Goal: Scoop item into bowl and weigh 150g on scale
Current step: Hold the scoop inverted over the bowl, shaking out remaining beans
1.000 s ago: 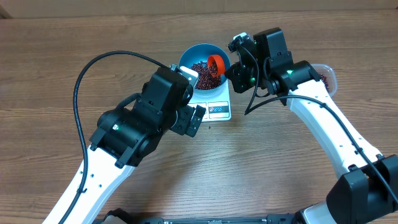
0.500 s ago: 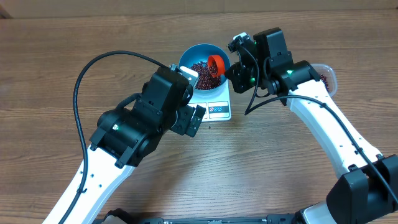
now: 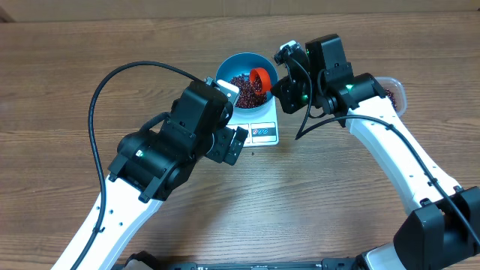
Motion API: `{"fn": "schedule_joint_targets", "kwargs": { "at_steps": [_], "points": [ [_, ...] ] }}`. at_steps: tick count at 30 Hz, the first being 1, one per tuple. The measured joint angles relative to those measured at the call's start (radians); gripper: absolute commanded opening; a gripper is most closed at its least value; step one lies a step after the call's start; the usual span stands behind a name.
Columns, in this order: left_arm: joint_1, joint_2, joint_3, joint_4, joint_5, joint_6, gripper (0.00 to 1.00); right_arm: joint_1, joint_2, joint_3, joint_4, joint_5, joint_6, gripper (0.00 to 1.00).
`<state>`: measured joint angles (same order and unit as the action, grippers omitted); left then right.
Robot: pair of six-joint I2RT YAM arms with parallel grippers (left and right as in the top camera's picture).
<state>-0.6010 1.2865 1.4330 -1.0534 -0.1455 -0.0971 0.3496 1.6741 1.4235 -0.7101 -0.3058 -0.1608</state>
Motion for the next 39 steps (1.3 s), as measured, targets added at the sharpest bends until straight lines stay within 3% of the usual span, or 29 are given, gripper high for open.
{"fn": "schedule_joint_targets", "kwargs": {
  "at_steps": [39],
  "points": [
    [0.0, 0.002, 0.0, 0.0, 0.0, 0.0, 0.99, 0.0, 0.0, 0.0, 0.002, -0.026, -0.022, 0.04]
  ]
}}
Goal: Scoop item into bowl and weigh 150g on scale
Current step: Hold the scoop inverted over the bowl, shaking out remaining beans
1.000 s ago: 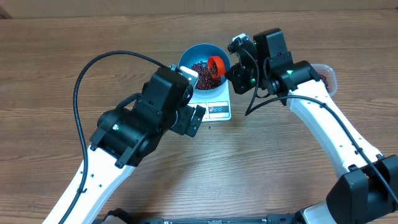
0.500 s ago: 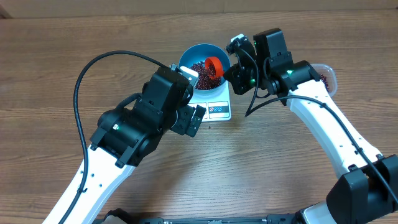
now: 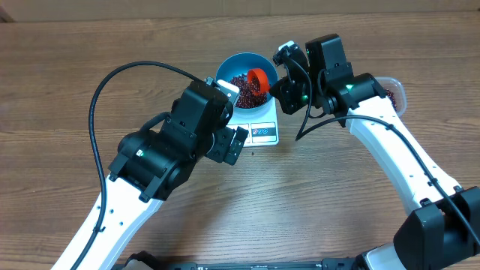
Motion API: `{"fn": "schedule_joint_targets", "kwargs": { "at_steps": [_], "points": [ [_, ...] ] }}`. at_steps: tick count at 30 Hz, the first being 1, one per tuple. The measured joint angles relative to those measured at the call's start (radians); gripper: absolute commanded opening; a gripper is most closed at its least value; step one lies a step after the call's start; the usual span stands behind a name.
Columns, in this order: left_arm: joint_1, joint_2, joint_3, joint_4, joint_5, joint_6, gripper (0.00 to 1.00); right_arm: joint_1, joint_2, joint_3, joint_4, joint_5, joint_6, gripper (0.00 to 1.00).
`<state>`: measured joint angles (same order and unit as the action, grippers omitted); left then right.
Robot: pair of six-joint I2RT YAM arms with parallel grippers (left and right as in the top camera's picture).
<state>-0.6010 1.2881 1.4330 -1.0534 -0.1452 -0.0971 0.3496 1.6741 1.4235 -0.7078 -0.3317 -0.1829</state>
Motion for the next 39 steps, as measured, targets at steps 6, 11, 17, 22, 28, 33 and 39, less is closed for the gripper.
{"fn": "schedule_joint_targets", "kwargs": {
  "at_steps": [6, 11, 17, 22, 28, 33, 39],
  "points": [
    [0.0, 0.0, 0.0, 0.0, 0.0, 0.0, 1.0, 0.0, 0.0, 0.0, 0.0, 0.0, 0.002, 0.03],
    [0.0, 0.0, 0.0, 0.0, 0.0, 0.0, 1.0, 0.0, 0.0, 0.0, 0.014, 0.0, 0.039, 0.04],
    [0.0, 0.0, 0.0, 0.0, 0.0, 0.0, 1.0, 0.0, 0.0, 0.0, -0.003, -0.048, 0.012, 0.04],
    [0.0, 0.0, 0.0, 0.0, 0.0, 0.0, 1.0, 0.0, 0.0, 0.0, 0.017, -0.015, 0.027, 0.04],
    [0.0, 0.0, 0.0, 0.0, 0.0, 0.0, 1.0, 0.0, -0.001, 0.0, -0.005, -0.03, 0.006, 0.04],
    [0.0, 0.0, 0.0, 0.0, 0.0, 0.0, 1.0, 0.0, -0.001, 0.0, 0.0, -0.031, -0.009, 0.04],
    [0.0, 0.0, 0.0, 0.0, 0.0, 0.0, 1.0, 0.0, -0.002, 0.0, 0.011, -0.007, 0.01, 0.03]
  ]
}}
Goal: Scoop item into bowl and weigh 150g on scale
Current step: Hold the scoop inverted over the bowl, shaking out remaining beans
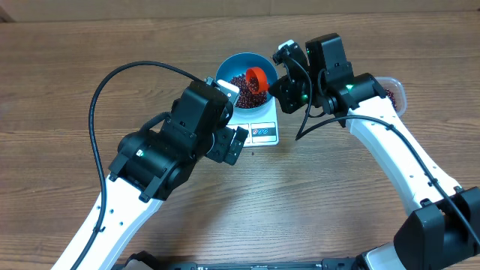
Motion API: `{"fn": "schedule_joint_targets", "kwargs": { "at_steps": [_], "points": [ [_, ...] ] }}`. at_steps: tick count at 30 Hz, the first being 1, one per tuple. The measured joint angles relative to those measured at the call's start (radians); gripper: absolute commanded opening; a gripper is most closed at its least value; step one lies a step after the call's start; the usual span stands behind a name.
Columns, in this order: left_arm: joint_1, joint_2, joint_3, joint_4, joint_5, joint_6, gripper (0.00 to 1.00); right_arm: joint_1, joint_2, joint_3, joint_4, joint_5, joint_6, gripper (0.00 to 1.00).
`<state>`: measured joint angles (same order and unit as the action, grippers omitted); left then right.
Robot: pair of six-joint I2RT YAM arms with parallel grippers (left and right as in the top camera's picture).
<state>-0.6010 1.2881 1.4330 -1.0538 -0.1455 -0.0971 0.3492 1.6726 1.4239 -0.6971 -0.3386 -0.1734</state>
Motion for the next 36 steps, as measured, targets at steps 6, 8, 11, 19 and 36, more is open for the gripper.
{"fn": "schedule_joint_targets", "kwargs": {
  "at_steps": [6, 8, 11, 19, 36],
  "points": [
    [0.0, 0.0, 0.0, 0.0, 0.0, 0.0, 1.0, 0.0, 0.0, 0.0, 0.001, 0.006, 0.006, 0.03],
    [0.0, 0.0, 0.0, 0.0, 0.0, 0.0, 1.0, 0.0, 0.0, 0.0, 0.002, 0.006, 0.009, 0.04],
    [0.0, 0.0, 0.0, 0.0, 0.0, 0.0, 1.0, 0.0, 0.0, 0.0, 0.001, 0.006, 0.009, 0.04],
    [0.0, 0.0, 0.0, 0.0, 0.0, 0.0, 1.0, 0.0, 0.0, 0.0, 0.005, 0.006, 0.011, 0.04],
    [0.0, 0.0, 0.0, 0.0, 0.0, 0.0, 1.0, 0.0, 0.0, 0.0, 0.026, 0.03, 0.023, 0.04]
  ]
}}
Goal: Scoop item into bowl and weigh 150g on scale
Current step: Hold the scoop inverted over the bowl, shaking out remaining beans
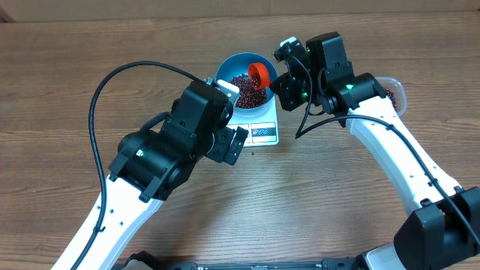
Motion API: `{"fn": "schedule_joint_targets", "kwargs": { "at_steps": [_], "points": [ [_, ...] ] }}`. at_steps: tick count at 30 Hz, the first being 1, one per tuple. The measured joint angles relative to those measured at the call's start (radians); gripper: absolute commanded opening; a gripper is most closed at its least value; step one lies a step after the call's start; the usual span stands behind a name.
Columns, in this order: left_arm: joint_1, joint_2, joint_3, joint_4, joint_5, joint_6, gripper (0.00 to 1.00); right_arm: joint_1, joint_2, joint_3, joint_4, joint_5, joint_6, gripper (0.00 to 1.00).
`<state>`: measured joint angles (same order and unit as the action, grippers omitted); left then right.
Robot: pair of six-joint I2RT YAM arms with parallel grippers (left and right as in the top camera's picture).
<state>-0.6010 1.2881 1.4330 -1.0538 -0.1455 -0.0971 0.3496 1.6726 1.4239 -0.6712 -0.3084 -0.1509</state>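
A blue bowl (223, 70) holding dark red beans (243, 88) stands on a white scale (264, 133). A red scoop (259, 72) hangs tilted over the bowl's right side, just above the beans. My right gripper (276, 76) is at the bowl's right rim, shut on the scoop's handle, which is mostly hidden. My left gripper (228, 90) sits against the bowl's left rim. Its fingers are hidden under the wrist, so whether it grips the rim is unclear.
A clear tub of more beans (394, 91) sits at the right, partly behind my right arm. The left arm and its black cable (94, 112) cover the table's left middle. The scale's display faces the near side.
The red scoop and my right gripper have shifted slightly toward the far rim of the bowl. The left arm, bowl and scale have not moved.
Through all the earlier moments the scoop stayed tilted over the right side of the bowl in my right gripper, shifting only a little left. Now it is a touch farther back. The left gripper stayed at the bowl's left rim throughout.
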Motion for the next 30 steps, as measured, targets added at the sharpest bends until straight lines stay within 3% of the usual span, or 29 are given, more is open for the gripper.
{"fn": "schedule_joint_targets", "kwargs": {
  "at_steps": [5, 16, 21, 30],
  "points": [
    [0.0, 0.0, 0.0, 0.0, 0.0, 0.0, 1.0, 0.0, 0.0, 0.001, -0.032, -0.056, -0.066, 0.03],
    [0.0, 0.0, 0.0, 0.0, 0.0, 0.0, 1.0, 0.002, 0.0, 0.001, -0.017, 0.013, -0.017, 0.04],
    [0.0, 0.0, 0.0, 0.0, 0.0, 0.0, 1.0, 0.002, 0.0, 0.002, -0.063, -0.056, -0.098, 0.04],
    [0.0, 0.0, 0.0, 0.0, 0.0, 0.0, 1.0, 0.005, 0.0, 0.002, -0.037, 0.003, -0.066, 0.04]
  ]
}}
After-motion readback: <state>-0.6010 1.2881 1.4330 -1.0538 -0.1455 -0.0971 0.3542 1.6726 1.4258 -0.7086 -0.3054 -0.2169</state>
